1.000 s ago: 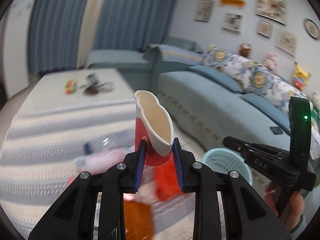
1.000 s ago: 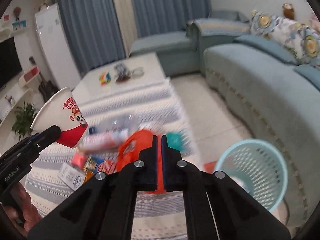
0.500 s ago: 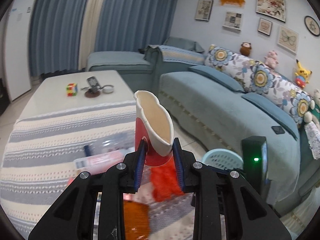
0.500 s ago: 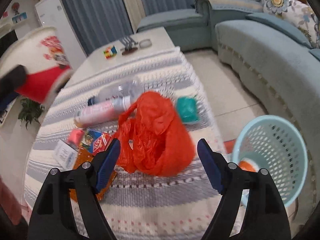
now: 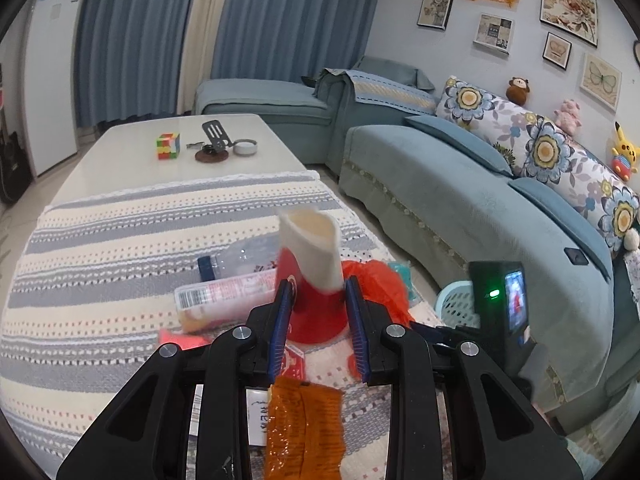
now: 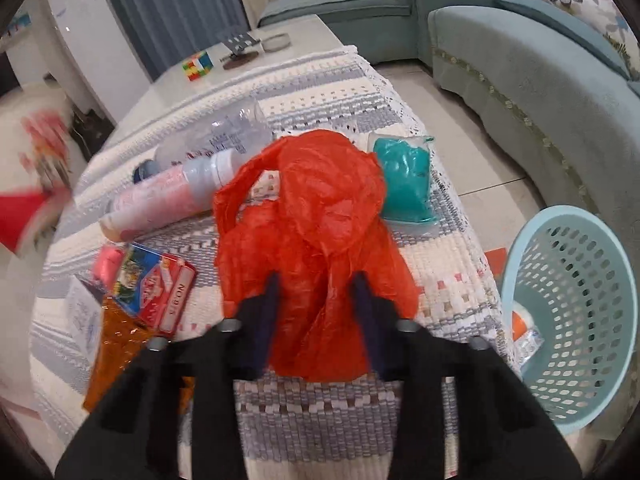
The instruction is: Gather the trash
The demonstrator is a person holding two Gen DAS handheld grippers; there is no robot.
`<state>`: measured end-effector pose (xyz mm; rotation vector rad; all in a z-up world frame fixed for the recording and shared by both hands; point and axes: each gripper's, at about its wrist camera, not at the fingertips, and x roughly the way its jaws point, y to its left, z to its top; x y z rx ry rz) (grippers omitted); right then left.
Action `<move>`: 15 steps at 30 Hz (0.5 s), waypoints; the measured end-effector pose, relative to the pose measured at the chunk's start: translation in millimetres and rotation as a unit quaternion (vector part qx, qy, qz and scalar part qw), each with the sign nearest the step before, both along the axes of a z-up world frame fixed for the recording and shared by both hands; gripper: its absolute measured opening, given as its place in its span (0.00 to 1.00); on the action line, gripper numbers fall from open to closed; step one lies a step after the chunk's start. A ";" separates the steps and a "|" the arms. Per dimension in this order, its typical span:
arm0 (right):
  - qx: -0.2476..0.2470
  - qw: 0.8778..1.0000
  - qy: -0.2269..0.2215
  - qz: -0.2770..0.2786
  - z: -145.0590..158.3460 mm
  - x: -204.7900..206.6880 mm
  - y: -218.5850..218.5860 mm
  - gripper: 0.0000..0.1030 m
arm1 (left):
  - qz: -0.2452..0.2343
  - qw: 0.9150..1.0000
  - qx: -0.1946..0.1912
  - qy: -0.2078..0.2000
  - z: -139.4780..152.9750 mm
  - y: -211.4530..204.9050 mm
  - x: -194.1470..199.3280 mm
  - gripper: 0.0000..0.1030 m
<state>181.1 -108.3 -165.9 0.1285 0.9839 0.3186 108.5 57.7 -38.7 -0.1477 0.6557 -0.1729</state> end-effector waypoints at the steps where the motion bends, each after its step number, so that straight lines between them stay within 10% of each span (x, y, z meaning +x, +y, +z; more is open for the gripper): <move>1: 0.005 1.000 -0.002 -0.001 4.2 -2.2 -4.7 0.19 | -0.003 1.000 0.001 -0.001 0.9 -2.2 0.8 0.24; 4: 0.023 0.999 -0.024 -0.017 26.0 -12.8 -23.8 0.14 | -0.022 1.000 -0.010 -0.009 11.7 -12.2 -0.7 0.07; 11: 0.042 0.996 -0.072 -0.045 79.5 -27.7 -73.6 0.05 | -0.066 0.998 -0.013 0.003 21.6 -34.9 1.3 0.07; 15: 0.050 0.997 -0.051 -0.038 69.3 -30.5 -87.6 0.04 | -0.091 0.994 0.014 0.054 -6.8 -38.5 -21.9 0.35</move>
